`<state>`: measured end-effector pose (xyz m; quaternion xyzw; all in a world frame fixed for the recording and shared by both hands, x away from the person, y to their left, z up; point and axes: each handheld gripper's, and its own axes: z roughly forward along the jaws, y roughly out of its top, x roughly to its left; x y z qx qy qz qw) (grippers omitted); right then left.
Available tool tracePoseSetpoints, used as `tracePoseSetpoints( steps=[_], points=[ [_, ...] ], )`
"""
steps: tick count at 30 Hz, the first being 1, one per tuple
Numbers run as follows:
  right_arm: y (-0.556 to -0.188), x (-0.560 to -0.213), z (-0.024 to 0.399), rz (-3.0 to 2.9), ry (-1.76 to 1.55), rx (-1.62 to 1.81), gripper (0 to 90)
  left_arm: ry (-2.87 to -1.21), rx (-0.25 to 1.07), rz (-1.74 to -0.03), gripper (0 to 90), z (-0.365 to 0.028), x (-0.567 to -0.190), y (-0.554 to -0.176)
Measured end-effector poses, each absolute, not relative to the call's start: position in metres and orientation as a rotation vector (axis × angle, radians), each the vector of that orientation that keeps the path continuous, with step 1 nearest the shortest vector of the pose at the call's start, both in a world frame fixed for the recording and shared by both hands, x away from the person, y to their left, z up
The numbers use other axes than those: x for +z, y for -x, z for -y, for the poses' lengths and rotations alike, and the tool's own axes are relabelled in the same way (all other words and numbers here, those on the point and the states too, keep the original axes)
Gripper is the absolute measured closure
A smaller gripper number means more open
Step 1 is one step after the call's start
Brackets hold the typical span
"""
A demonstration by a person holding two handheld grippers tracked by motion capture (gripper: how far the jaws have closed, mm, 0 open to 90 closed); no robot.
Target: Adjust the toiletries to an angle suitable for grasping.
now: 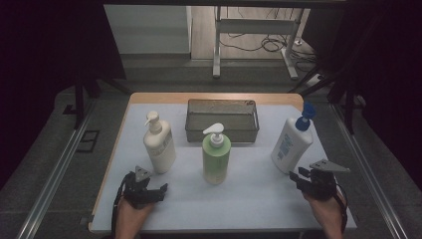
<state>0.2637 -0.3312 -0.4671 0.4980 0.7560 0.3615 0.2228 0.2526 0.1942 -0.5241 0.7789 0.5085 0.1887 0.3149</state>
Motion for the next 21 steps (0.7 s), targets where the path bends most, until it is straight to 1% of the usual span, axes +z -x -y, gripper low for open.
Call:
tracePoseSetpoints(
  steps=[1, 2, 3, 5, 8, 9, 10, 13, 17, 21],
  points=[
    [-0.264, -0.467, 0.331, -2.088, -1.375, 0.998, 54.1, -2.052, 0.497, -1.340, 12.1, -0.194, -0.524, -0.253],
    [-0.263, -0.465, 0.332, -2.085, -1.374, 0.995, 52.3, -2.052, 0.497, -1.340, 12.1, -0.194, -0.524, -0.253],
    [-0.263, -0.462, 0.334, -2.079, -1.368, 0.983, 47.9, -2.051, 0.496, -1.342, 12.1, -0.194, -0.524, -0.252],
    [-0.264, -0.457, 0.336, -2.072, -1.368, 0.989, 43.9, -2.051, 0.496, -1.342, 12.1, -0.194, -0.524, -0.252],
    [-0.266, -0.450, 0.338, -2.068, -1.364, 0.989, 39.0, -2.052, 0.497, -1.340, 12.1, -0.194, -0.524, -0.253],
    [-0.266, -0.450, 0.338, -2.068, -1.364, 0.989, 39.0, -2.052, 0.497, -1.340, 12.1, -0.194, -0.524, -0.253],
    [-0.268, -0.444, 0.338, -2.065, -1.358, 0.993, 35.4, -2.053, 0.497, -1.340, 12.1, -0.194, -0.524, -0.253],
    [-0.273, -0.437, 0.338, -2.062, -1.352, 0.987, 31.1, -2.052, 0.497, -1.340, 12.1, -0.194, -0.524, -0.253],
    [-0.279, -0.430, 0.339, -2.045, -1.351, 0.991, 27.1, -2.052, 0.496, -1.340, 12.1, -0.194, -0.524, -0.253],
    [-0.284, -0.428, 0.338, -2.040, -1.356, 0.999, 25.2, -2.053, 0.496, -1.340, 12.1, -0.194, -0.524, -0.253]
  ],
)
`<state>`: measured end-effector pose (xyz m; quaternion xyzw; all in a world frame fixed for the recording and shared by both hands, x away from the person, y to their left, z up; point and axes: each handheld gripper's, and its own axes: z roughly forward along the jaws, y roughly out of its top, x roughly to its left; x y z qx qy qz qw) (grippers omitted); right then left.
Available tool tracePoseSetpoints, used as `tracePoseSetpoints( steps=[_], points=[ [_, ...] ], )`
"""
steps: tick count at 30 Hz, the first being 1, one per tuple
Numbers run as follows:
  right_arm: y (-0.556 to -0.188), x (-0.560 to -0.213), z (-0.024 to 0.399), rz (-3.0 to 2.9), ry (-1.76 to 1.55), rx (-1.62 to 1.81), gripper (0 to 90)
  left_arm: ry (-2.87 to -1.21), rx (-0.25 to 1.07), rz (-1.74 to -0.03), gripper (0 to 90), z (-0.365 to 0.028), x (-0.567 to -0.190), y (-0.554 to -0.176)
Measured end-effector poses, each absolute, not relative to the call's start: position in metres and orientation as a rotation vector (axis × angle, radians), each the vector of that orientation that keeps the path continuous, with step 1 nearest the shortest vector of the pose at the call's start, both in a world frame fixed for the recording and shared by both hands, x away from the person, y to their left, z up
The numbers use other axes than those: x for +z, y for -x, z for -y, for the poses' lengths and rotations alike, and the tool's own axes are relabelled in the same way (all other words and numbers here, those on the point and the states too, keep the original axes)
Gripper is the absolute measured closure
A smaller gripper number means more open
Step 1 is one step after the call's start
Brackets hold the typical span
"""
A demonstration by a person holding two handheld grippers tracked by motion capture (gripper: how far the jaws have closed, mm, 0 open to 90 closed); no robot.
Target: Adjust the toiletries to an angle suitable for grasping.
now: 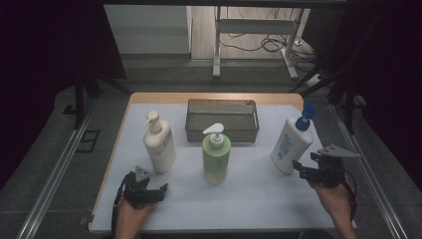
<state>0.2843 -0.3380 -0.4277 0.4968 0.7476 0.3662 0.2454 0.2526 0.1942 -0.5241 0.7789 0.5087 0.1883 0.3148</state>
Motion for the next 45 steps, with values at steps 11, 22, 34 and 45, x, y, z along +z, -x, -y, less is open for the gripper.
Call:
tracePoseSetpoints(
  steps=[11, 22, 34, 45],
  points=[
    [-0.309, -0.422, 0.327, -2.039, -1.350, 1.019, 21.0, -2.054, 0.496, -1.340, 12.1, -0.194, -0.524, -0.253],
    [-0.329, -0.418, 0.317, -2.016, -1.343, 0.999, 24.0, -2.054, 0.496, -1.340, 12.1, -0.194, -0.524, -0.253],
    [-0.338, -0.419, 0.311, -2.029, -1.333, 0.976, 31.7, -2.054, 0.495, -1.339, 12.1, -0.194, -0.524, -0.253],
    [-0.339, -0.416, 0.312, -2.053, -1.349, 0.977, 39.0, -2.053, 0.494, -1.339, 12.1, -0.194, -0.524, -0.253]
  ],
)
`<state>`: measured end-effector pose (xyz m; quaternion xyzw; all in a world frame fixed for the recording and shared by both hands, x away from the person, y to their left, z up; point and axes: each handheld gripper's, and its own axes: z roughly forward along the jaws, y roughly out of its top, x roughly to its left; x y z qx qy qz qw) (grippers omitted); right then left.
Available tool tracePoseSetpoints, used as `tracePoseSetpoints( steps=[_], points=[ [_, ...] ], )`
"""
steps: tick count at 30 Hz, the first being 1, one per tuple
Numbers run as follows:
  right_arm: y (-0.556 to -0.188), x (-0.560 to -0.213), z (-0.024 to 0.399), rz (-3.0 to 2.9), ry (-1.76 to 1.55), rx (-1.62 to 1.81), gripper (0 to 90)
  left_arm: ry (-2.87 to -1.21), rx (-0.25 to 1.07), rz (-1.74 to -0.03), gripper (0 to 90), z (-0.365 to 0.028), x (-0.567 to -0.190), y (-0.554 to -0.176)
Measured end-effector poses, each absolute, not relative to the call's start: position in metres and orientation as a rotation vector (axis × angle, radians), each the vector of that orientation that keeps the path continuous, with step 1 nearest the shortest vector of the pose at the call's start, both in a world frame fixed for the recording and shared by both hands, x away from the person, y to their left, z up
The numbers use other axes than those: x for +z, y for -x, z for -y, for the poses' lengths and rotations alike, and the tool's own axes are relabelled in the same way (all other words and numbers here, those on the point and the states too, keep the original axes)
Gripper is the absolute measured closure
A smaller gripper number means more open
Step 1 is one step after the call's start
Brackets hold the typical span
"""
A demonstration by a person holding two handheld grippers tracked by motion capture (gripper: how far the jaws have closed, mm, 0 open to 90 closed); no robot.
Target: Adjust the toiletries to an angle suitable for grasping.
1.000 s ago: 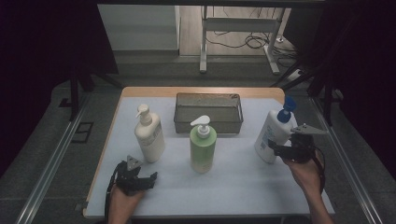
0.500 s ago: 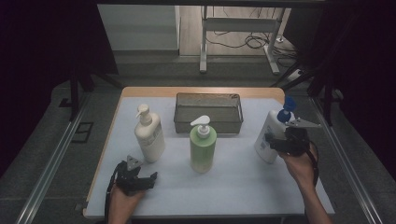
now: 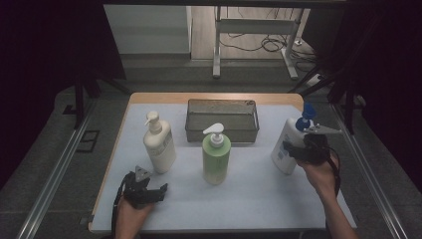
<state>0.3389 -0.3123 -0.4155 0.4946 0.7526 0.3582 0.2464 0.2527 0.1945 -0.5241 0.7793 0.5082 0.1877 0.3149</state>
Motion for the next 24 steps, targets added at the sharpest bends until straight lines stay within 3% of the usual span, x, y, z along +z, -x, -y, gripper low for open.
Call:
tracePoseSetpoints(
  steps=[24],
  points=[
    [-0.335, -0.389, 0.300, -2.139, -1.295, 1.037, 39.4, -2.051, 0.496, -1.340, 12.1, -0.194, -0.524, -0.253]
  ],
)
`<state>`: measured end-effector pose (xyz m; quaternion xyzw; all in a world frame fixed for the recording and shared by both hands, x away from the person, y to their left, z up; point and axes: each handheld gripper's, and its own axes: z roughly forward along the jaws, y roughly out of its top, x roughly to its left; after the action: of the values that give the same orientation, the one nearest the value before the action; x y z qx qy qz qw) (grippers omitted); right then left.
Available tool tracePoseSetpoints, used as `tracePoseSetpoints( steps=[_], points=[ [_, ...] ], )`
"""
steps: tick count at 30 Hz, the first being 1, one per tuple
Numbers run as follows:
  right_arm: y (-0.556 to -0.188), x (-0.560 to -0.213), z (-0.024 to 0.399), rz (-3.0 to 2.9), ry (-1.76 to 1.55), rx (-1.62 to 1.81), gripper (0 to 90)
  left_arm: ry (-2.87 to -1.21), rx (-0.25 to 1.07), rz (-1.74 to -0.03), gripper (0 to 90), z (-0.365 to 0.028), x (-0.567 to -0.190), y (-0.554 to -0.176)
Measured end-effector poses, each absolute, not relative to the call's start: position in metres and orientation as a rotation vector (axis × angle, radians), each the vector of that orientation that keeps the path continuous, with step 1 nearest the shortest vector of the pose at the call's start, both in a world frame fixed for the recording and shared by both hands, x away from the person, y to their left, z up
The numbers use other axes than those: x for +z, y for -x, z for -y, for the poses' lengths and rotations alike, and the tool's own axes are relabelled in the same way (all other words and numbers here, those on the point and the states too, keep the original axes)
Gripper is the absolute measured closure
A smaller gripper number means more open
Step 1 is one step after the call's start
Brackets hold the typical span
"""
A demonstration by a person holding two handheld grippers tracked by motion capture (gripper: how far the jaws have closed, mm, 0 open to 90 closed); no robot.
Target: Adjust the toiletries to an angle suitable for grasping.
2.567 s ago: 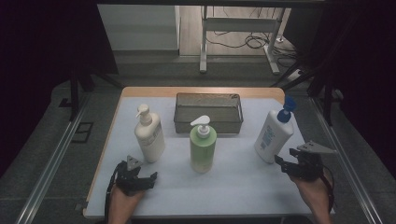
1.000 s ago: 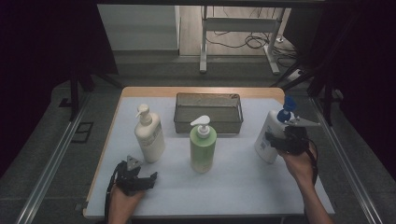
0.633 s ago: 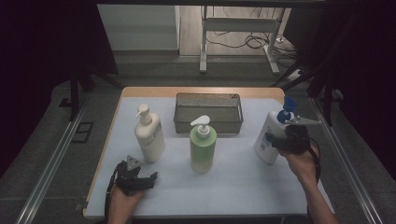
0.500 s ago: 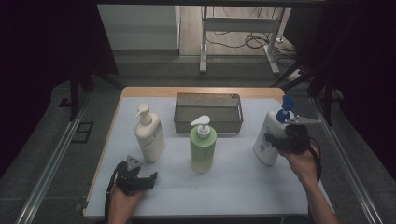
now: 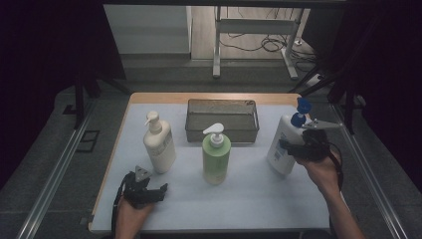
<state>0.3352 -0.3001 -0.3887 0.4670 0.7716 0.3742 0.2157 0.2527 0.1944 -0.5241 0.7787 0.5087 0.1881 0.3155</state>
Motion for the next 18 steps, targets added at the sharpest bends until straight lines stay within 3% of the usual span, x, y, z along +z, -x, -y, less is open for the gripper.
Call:
tracePoseSetpoints(
  steps=[18],
  points=[
    [-0.340, -0.360, 0.283, -2.169, -1.236, 1.108, 39.5, -2.057, 0.496, -1.334, 12.1, -0.195, -0.524, -0.253]
  ],
)
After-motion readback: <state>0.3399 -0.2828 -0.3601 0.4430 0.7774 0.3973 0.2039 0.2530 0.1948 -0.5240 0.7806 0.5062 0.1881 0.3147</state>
